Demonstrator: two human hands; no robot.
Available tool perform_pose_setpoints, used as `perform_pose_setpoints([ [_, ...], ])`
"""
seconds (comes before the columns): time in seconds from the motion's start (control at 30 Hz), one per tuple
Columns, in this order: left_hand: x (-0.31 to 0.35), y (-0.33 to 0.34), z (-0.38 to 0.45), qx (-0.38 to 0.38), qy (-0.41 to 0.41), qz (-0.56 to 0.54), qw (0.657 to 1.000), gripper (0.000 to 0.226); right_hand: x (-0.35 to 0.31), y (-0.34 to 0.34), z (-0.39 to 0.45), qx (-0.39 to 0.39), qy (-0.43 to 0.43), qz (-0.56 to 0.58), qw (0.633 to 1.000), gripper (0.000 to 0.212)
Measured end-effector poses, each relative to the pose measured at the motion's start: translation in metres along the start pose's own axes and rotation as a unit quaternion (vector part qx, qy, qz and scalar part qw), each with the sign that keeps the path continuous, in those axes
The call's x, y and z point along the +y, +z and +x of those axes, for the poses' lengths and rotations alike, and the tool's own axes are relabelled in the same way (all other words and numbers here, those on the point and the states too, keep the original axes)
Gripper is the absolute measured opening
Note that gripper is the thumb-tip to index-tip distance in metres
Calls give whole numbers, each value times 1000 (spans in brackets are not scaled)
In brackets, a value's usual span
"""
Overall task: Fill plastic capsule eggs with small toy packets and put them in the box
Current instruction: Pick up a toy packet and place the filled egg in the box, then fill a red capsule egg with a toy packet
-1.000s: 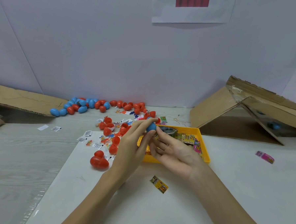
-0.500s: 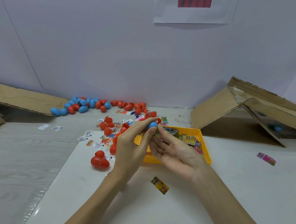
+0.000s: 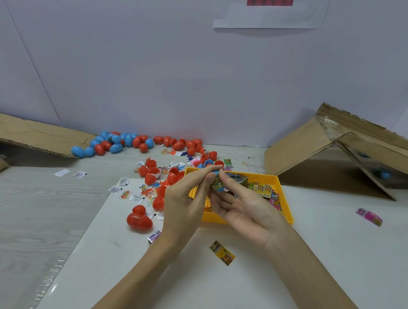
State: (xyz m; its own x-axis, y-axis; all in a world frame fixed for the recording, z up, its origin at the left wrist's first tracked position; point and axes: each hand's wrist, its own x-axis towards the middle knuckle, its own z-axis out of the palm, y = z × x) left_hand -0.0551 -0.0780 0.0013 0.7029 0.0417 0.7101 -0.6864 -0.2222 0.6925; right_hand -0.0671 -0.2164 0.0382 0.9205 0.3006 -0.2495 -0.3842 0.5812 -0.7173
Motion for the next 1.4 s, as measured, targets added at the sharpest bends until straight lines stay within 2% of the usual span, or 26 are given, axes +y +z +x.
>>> perform_pose_setpoints([
  [0.17, -1, -2, 3, -15, -14, 6, 1000, 25, 2, -3, 2, 2, -36, -25, 999, 19],
  [0.3, -5, -10, 10, -87, -10, 54, 995, 31, 4, -5, 3, 31, -131, -161, 978, 30],
  [0.4, -8, -14, 12, -102, -18, 62, 993, 35, 4, -8, 2, 38, -147, -199, 968, 29],
  [0.6, -6, -17, 15, -103, -97, -8, 990, 31, -5, -15, 3, 40, -86, -110, 989, 33],
  [0.7, -9, -18, 17, -70, -110, 36, 991, 27, -33, -20, 4, 56, -87, -42, 994, 32],
  [0.77, -15, -21, 16, -57, -93, 124, 986, 23, -74, -27, 1, 42, -126, 99, 986, 30],
  [0.83, -23, -23, 15, -87, -83, 222, 968, 21, -119, -37, -5, 68, -226, 221, 946, 24],
  [0.9, -31, -22, 10, -139, -75, 298, 942, 25, -146, -45, -11, 107, -289, 230, 923, 23],
  [1.0, -41, -22, 8, -176, -71, 334, 923, 32, -136, -56, -3, 126, -227, 131, 957, 19],
  [1.1, -44, -21, 7, -185, -77, 340, 919, 35, -90, -61, 13, 88, -127, 64, 986, 21],
  [1.2, -37, -20, 5, -171, -90, 356, 914, 38, -49, -57, 24, 55, -56, 40, 996, 24],
  [1.33, -38, -24, 19, -199, -114, 371, 900, 44, -31, -60, 37, 33, -42, -2, 999, 29],
  [1.4, -44, -27, 40, -187, -165, 319, 914, 41, -33, -65, 39, 28, -47, -4, 999, 28],
])
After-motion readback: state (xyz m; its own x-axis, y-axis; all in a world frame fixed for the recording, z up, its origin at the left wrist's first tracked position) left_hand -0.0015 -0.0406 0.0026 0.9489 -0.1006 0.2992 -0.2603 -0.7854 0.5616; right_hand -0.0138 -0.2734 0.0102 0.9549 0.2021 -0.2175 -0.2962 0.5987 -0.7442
